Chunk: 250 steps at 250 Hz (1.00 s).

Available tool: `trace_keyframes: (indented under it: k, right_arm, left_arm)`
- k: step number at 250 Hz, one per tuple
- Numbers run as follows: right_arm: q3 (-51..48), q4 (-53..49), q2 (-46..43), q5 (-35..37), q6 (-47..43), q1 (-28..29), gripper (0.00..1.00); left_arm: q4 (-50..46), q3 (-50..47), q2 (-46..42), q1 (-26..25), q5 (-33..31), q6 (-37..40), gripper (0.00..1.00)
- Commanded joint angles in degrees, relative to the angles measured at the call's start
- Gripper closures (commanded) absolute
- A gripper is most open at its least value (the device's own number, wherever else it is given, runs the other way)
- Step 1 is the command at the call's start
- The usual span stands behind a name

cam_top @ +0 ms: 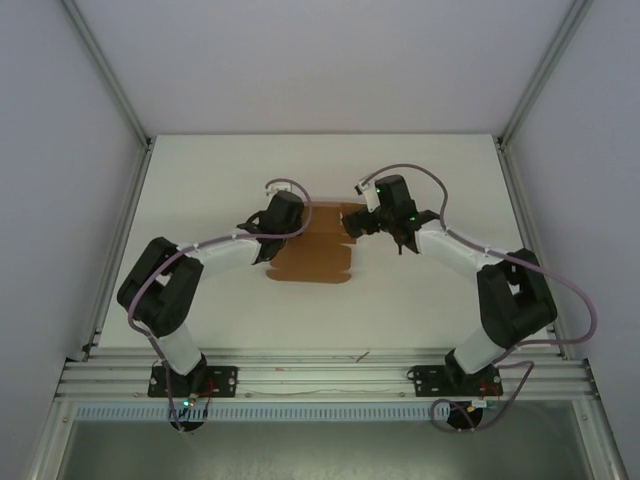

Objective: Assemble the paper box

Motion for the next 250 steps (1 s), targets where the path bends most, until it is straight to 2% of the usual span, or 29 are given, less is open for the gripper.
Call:
trace_keyframes:
  k: [1,32,83,134,172,203,250]
  right_arm:
    - [-0.5,3.5,1.6,0.3,1.4,0.5,0.00]
    - [-0.6,9.8,3.5,6.7,4.4,1.0,0.00]
    - [-1.5,18.4,5.8,9.2,5.8,2.5,0.00]
    - [-3.2,28.3,7.6,26.0,8.1,6.6,0.00]
    - [-6.3,26.1,4.8,28.5,8.9,6.6,0.00]
    - [-9.8,18.8,-0.2,29.1,9.7,6.6,0.00]
    - [-17.0,11.0,-12.4,29.5,16.8,6.2,0.00]
  left_arm:
    - [1.4,0.7,0.7,-1.1,1.4,1.0,1.00]
    - [4.5,-1.1,-0.1,-2.7,1.1,3.2,1.00]
    - [4.3,-0.8,0.1,-3.7,0.9,3.2,1.00]
    - [3.7,1.0,2.2,-4.7,-1.4,2.6,1.00]
    - [3.1,1.3,3.1,-4.7,-6.0,1.8,1.00]
    - [4.7,0.3,3.6,-4.7,-8.7,1.1,1.00]
    - [5.7,0.0,2.0,-4.4,-8.0,-0.2,1.00]
